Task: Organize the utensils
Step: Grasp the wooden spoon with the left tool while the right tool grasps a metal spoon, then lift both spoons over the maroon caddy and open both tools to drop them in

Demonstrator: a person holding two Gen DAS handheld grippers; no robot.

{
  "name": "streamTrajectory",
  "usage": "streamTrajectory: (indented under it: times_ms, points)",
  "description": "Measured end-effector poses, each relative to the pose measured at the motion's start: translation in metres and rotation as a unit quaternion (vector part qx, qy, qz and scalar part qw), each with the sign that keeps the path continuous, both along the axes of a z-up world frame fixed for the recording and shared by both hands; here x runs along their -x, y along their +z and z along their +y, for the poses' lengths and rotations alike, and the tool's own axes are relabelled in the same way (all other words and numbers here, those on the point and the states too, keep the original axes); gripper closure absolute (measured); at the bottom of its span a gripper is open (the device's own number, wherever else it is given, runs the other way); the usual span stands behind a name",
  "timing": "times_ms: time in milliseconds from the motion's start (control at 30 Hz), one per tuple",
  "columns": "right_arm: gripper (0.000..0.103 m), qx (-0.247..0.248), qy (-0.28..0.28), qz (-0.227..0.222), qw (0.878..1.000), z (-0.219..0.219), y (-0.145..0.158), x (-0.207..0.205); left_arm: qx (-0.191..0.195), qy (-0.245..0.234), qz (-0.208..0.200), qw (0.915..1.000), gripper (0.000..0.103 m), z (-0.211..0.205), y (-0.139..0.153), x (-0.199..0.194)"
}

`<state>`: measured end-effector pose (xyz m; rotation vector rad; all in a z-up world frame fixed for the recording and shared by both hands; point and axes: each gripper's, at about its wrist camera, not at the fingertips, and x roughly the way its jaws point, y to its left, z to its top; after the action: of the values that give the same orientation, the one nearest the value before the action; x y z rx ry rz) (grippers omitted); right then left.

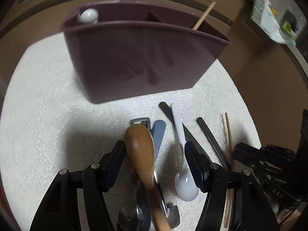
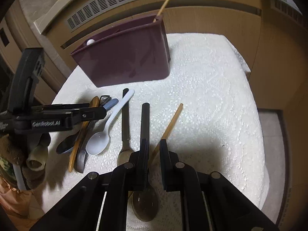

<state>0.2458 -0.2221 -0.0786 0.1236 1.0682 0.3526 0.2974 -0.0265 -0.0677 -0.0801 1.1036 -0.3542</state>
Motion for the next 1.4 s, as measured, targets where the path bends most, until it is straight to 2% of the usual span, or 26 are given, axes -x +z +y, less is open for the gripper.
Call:
streamTrajectory:
  times_ms: [100,167,233,300,400,500,600,733,800,867,900,933,967,1100,1233,1333,1400]
  points:
    - [0.086,0.004,-0.014,0.024,1.000,0.004,-0.009,-0.015,-0.031,0.004,-0.032,0.9990,0.039,0.000,0.008,0.011]
    - [0.086,0.011,-0.013,0.021,1.000,0.012,-0.009,-0.023,-0.030,0.013,-0.035,0.9989,0.039,0.009,0.010,0.016]
    - [0.091,0.035,0.009,0.007,0.999,0.029,-0.007,-0.028,-0.022,0.025,-0.028,0.9991,0.039,0.022,0.011,0.024]
    - [0.096,0.033,0.024,0.004,0.999,0.038,-0.004,-0.029,-0.015,0.034,-0.018,0.9992,0.039,0.028,0.010,0.024]
    - [0.097,0.025,0.034,-0.019,0.999,0.043,0.008,-0.022,-0.014,0.047,0.001,0.9988,0.039,0.034,0.007,0.022]
    - [0.097,0.026,0.028,-0.046,0.998,0.037,0.021,-0.013,-0.033,0.070,0.012,0.9970,0.050,0.042,0.001,0.014]
    - [0.097,0.027,0.026,-0.054,0.998,0.032,0.026,-0.007,-0.032,0.081,0.034,0.9956,0.051,0.046,-0.009,0.003]
    - [0.097,0.023,0.025,-0.054,0.998,0.029,0.025,-0.006,-0.042,0.076,0.028,0.9958,0.051,0.032,-0.010,-0.003]
    - [0.097,0.020,0.024,-0.050,0.998,0.028,0.023,-0.008,-0.062,0.070,0.018,0.9955,0.052,0.024,-0.012,-0.002]
    - [0.097,0.020,0.022,-0.046,0.998,0.028,0.019,-0.010,-0.074,0.061,0.002,0.9954,0.059,0.018,-0.012,0.004]
    - [0.097,0.020,0.021,-0.045,0.999,0.028,0.018,-0.010,-0.073,0.058,-0.003,0.9956,0.062,0.018,-0.012,0.007]
    - [0.097,0.020,0.021,-0.044,0.999,0.028,0.018,-0.010,-0.067,0.060,-0.009,0.9959,0.070,0.018,-0.012,0.012]
    - [0.097,0.021,0.020,-0.043,0.999,0.029,0.017,-0.010,-0.060,0.064,-0.016,0.9960,0.072,0.021,-0.010,0.018]
    - [0.097,0.014,0.023,-0.056,0.998,0.028,0.024,-0.002,-0.040,0.078,-0.051,0.9948,0.072,0.032,-0.001,0.042]
    - [0.097,0.014,0.030,-0.060,0.998,0.026,0.029,0.005,-0.023,0.087,-0.097,0.9912,0.072,0.037,0.022,0.069]
    - [0.095,0.027,0.033,-0.042,0.998,0.027,0.021,0.003,-0.019,0.094,-0.123,0.9878,0.072,0.044,0.037,0.081]
    - [0.095,0.026,0.021,-0.025,0.999,0.029,0.013,-0.004,-0.030,0.101,-0.147,0.9835,0.072,0.045,0.047,0.088]
